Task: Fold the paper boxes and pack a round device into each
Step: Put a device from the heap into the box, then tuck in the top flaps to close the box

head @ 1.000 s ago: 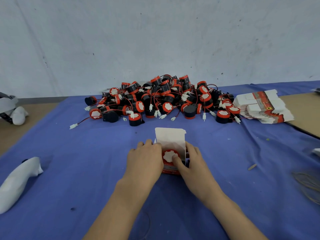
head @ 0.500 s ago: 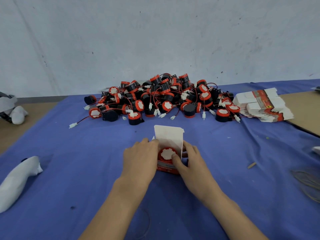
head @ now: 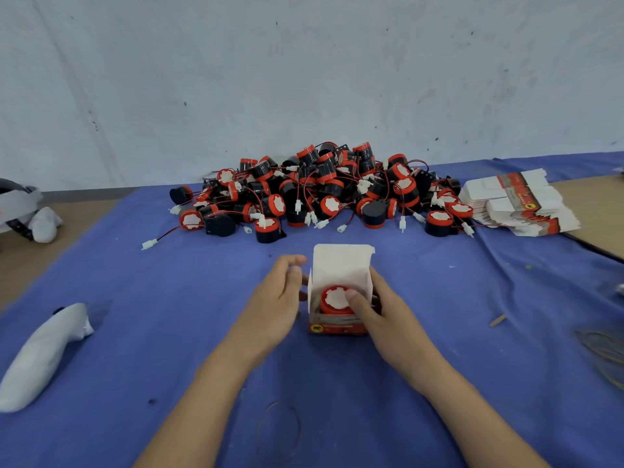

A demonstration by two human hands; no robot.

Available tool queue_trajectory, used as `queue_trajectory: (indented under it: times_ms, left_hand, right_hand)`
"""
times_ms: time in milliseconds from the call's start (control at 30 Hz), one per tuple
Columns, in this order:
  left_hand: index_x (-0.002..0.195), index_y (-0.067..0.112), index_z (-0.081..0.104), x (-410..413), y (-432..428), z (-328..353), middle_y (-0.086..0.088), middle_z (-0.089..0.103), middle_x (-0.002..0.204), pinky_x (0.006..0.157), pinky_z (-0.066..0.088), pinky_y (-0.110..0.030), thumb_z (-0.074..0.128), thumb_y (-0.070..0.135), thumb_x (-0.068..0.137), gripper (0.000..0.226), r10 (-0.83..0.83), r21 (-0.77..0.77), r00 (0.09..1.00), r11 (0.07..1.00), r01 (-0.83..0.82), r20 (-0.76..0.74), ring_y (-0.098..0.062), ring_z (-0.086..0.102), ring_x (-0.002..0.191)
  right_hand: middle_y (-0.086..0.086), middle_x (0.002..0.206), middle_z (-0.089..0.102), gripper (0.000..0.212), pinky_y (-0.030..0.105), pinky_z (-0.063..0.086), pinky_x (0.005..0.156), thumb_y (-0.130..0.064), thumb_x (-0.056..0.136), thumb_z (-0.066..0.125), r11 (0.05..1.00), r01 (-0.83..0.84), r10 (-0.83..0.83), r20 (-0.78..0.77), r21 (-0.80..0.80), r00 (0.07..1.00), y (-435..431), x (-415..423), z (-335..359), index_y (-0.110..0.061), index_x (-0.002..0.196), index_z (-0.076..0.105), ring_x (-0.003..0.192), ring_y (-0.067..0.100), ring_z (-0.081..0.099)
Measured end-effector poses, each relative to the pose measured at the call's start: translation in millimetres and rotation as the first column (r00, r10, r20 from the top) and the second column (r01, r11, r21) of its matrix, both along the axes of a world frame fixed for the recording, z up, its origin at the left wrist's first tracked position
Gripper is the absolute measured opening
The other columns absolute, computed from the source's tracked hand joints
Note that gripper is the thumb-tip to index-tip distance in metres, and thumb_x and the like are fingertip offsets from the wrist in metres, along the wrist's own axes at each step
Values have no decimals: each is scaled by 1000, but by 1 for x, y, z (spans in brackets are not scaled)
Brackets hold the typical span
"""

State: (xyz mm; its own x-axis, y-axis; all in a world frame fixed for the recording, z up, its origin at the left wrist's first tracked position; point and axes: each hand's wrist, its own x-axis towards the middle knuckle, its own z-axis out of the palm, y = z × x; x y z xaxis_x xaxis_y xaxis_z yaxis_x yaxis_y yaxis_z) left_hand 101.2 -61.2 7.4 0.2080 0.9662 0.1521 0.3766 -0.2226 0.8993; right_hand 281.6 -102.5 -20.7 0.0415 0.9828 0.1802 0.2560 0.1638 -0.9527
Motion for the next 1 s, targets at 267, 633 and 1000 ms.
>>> queue_trajectory:
  times_ms: [267, 633, 1000]
  left_hand:
    - [114, 47, 56, -2, -2, -11, 21, 66, 112, 84, 51, -24, 43, 52, 99, 20, -131, -48, 991, 990, 133, 26, 9, 61, 102]
    - [117, 52, 50, 4, -13, -13, 30, 64, 111, 80, 46, -8, 45, 31, 105, 24, -201, 62, 979, 977, 203, -34, 6, 60, 104]
    - [90, 49, 54, 13, -7, -9, 21, 57, 95, 70, 36, -6, 54, 21, 100, 30, -66, 245, 970, 962, 124, -233, 7, 49, 89]
  right_hand:
    - [-25, 96, 74, 38, 3, 46, 66, -42, 108, 33, 984, 12, -47, -194, -178, 980, 0, 2, 13, -38, 104, 70, 89, -13, 66]
    - [-7, 110, 68, 44, 12, 51, 62, -8, 94, 63, 980, -46, 3, -218, -192, 976, 8, 3, 2, -36, 126, 51, 83, 2, 71]
    - [-6, 97, 73, 26, 19, 51, 71, 0, 97, 51, 985, -29, -9, -219, -169, 976, 5, 7, 1, -22, 105, 63, 88, 6, 67]
